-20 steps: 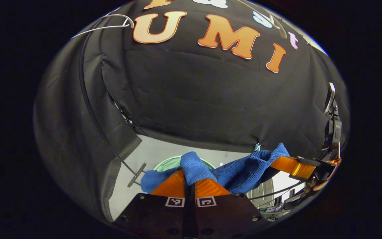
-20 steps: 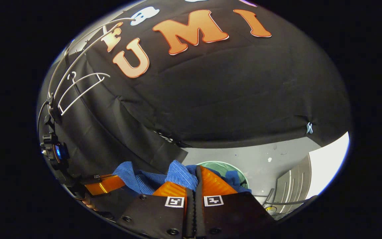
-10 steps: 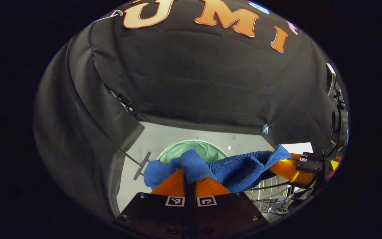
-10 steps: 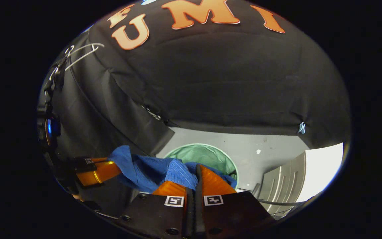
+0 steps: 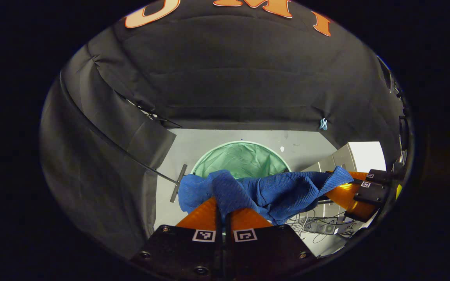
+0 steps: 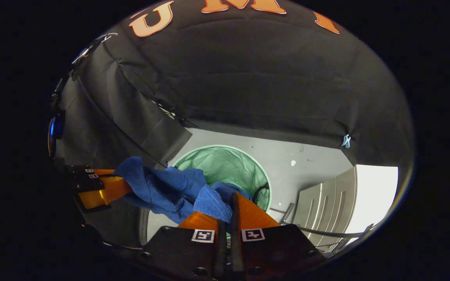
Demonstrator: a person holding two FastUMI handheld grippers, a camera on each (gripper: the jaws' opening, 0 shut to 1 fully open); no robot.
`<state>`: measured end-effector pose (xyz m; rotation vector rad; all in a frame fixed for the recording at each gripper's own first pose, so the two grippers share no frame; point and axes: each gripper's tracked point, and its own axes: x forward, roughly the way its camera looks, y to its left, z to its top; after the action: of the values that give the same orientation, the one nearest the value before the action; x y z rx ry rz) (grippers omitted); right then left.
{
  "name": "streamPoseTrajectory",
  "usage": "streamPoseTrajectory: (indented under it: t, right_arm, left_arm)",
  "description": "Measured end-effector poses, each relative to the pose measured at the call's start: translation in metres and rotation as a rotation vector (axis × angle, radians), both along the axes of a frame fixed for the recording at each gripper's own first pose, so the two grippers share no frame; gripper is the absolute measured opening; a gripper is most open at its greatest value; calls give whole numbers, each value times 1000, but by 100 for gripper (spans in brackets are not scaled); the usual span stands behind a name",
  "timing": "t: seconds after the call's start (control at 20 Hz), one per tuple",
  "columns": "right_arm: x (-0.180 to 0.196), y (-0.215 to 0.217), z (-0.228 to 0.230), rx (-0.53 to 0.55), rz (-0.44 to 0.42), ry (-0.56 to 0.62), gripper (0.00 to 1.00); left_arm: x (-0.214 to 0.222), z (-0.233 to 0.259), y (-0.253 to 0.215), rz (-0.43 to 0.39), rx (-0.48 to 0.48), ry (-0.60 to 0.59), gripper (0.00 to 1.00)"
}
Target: Grasp the clothes on the hanger with both hands and then place them into the laundry hamper below.
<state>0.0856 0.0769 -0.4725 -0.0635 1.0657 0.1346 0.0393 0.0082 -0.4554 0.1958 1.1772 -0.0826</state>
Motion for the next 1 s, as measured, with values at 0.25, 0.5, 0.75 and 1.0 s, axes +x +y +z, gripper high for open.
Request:
streamPoseTrajectory:
  t: [0.25,0.5,0.75,1.0]
  right_arm:
    - [7,-6,12,22,-51,-19,15]
    - [3,-7,22,45,-67,-24,32]
    - [-2,-10,32,42,-71,-43,69]
    - [-10,-8,57,48,-61,-89,75]
  left_arm:
    - [-7,2,0,38,-46,13,22]
    - [0,25,0,61,-51,-43,60]
    - [-3,46,-1,132,-90,-100,72]
    - [-8,73,-8,149,-95,-159,79]
